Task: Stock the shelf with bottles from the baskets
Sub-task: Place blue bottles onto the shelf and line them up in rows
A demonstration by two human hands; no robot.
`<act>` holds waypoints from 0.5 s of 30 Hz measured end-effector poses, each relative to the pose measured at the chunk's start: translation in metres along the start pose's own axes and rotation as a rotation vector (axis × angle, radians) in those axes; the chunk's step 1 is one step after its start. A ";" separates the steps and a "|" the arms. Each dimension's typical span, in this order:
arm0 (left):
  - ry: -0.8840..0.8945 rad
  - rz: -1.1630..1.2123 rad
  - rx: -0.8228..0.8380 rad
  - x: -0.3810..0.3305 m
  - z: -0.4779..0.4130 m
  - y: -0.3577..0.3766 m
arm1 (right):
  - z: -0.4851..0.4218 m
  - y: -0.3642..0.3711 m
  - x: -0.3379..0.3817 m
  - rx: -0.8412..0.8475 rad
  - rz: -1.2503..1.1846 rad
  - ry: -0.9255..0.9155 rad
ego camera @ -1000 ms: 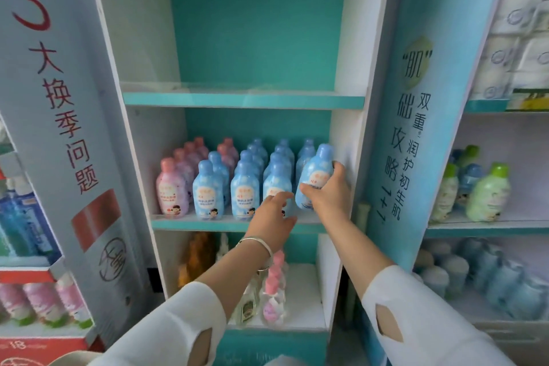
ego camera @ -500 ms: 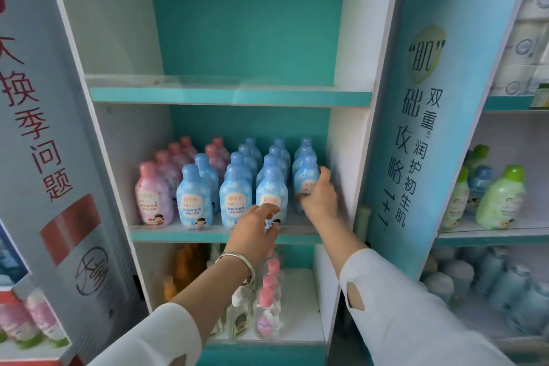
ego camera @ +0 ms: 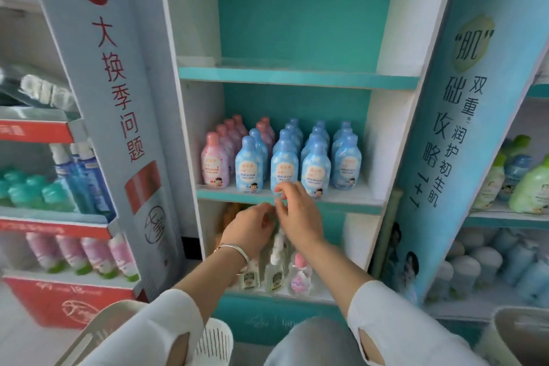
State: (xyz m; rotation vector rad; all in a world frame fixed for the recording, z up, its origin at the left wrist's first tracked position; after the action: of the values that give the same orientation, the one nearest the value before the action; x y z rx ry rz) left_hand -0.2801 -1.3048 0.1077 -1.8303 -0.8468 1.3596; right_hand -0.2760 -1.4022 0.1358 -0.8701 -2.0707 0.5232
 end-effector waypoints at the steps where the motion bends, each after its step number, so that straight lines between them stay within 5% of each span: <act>1: -0.024 -0.037 -0.001 0.018 0.010 -0.003 | 0.008 0.020 0.010 0.116 0.005 -0.008; 8: -0.290 -0.231 0.072 0.170 0.092 -0.009 | 0.071 0.160 0.048 0.791 0.097 0.000; 15: -0.488 -0.279 0.159 0.274 0.142 0.014 | 0.104 0.240 0.061 1.069 0.189 -0.072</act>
State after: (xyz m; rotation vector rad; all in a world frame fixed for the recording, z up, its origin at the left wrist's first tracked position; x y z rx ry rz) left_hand -0.3512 -1.0654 -0.0748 -1.2182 -1.1540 1.6578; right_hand -0.2912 -1.2014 -0.0419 -0.3805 -1.4172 1.5717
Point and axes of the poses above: each hand's wrist, its own z-axis away from the middle knuckle, its own y-axis out of the palm, x = y × z, the point moved 9 cm from there along -z, towards the middle knuckle, and after that the axes turned 4 degrees about -z, right-handed, at the moved point
